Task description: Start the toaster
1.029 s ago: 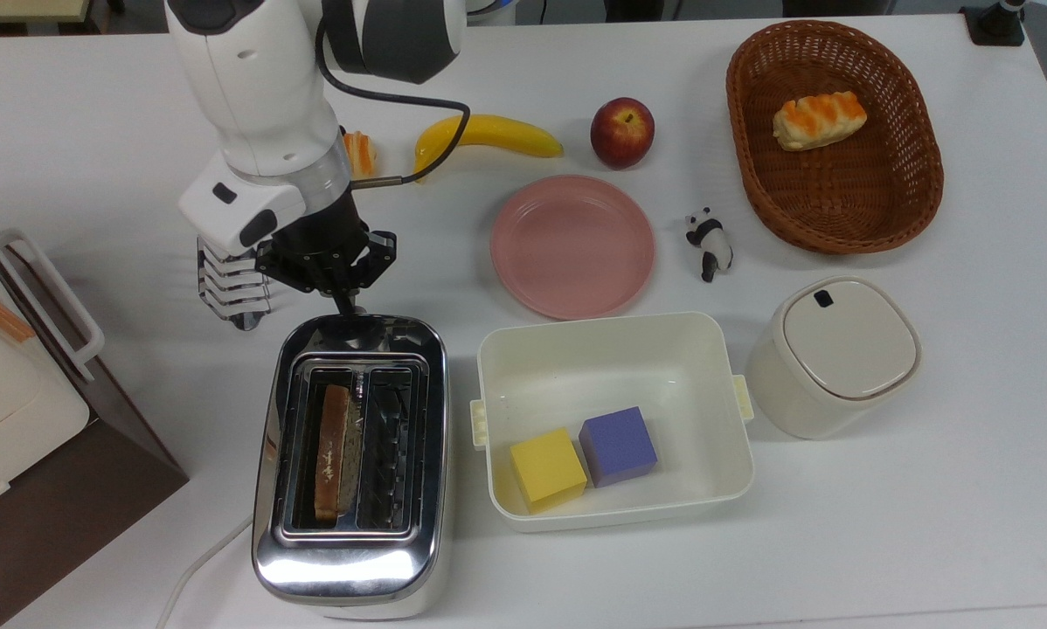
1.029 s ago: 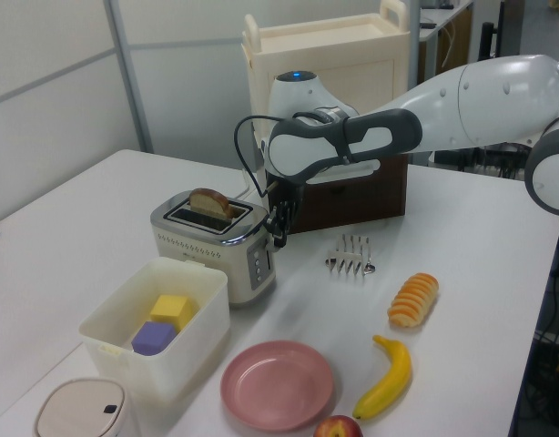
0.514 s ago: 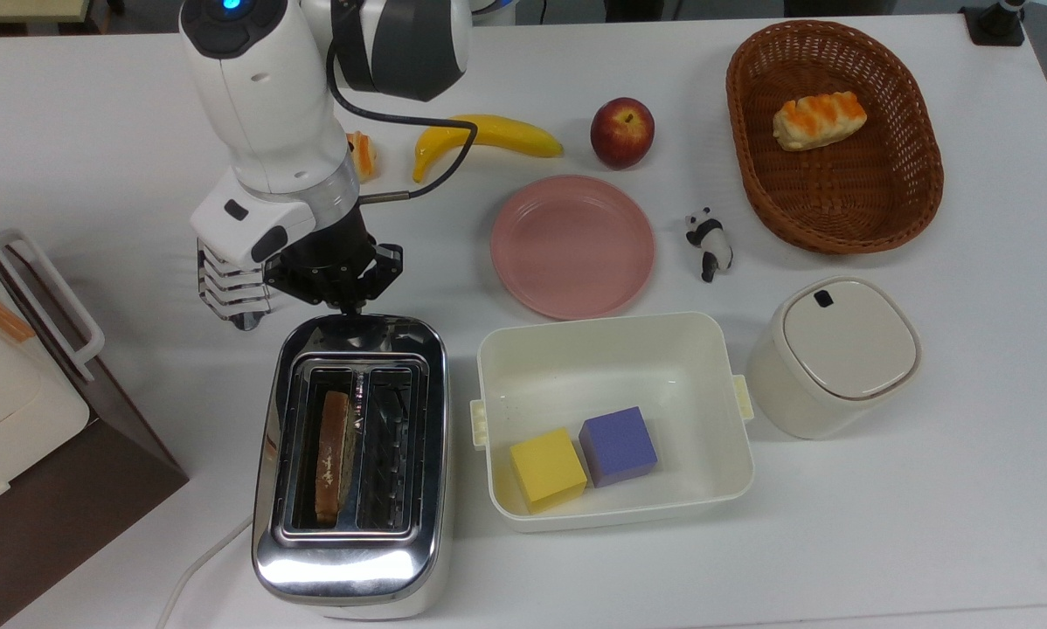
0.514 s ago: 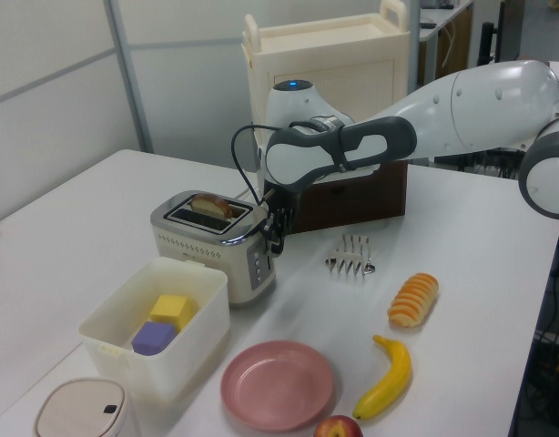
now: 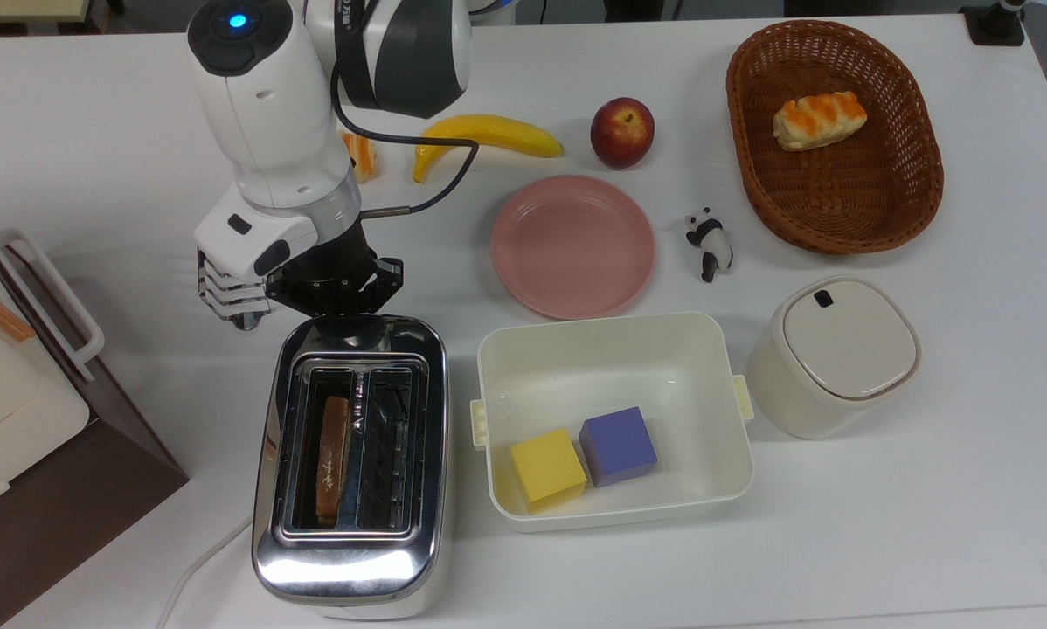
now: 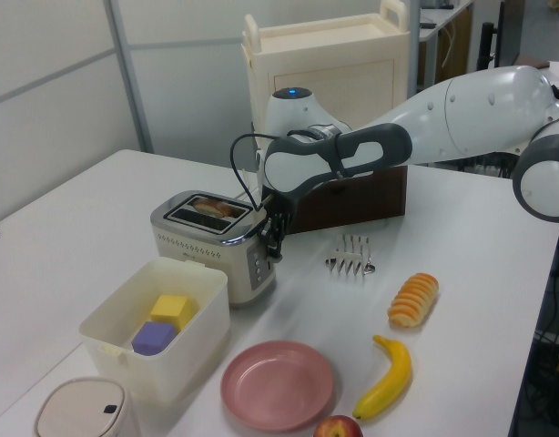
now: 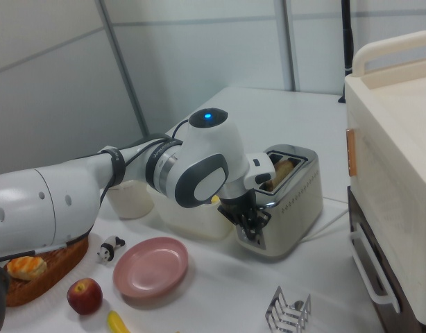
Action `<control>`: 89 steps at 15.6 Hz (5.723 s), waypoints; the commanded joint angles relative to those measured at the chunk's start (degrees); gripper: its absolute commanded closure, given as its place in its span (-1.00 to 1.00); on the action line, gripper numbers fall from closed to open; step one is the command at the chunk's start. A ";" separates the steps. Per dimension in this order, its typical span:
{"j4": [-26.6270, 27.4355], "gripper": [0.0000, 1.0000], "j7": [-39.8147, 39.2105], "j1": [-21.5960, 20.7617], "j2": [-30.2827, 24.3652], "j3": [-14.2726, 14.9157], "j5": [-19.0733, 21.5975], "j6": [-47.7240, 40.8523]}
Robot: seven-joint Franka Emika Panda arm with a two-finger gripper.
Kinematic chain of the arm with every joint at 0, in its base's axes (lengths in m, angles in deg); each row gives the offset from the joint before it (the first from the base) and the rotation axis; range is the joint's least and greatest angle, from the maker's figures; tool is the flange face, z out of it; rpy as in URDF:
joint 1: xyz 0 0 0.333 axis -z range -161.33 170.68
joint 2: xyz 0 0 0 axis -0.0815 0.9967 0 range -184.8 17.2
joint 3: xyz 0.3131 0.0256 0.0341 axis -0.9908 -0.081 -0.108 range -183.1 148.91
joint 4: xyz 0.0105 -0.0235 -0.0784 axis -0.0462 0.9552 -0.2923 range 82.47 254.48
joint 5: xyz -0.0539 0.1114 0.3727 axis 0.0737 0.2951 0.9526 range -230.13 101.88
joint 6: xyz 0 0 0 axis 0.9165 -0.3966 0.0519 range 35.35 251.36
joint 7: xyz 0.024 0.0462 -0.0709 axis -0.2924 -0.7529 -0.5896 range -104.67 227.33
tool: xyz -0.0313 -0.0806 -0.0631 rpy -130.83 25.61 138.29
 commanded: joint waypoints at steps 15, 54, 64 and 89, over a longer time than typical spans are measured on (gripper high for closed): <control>1.91 1.00 -0.23 -1.15 3.39 0.56 0.18 3.19; 1.30 1.00 0.12 -1.94 -2.14 0.91 -2.28 -1.38; 0.42 1.00 -0.05 -1.94 -9.26 0.91 -2.63 -11.66; -3.54 -1.00 0.29 -0.98 -15.24 1.53 -6.41 -28.81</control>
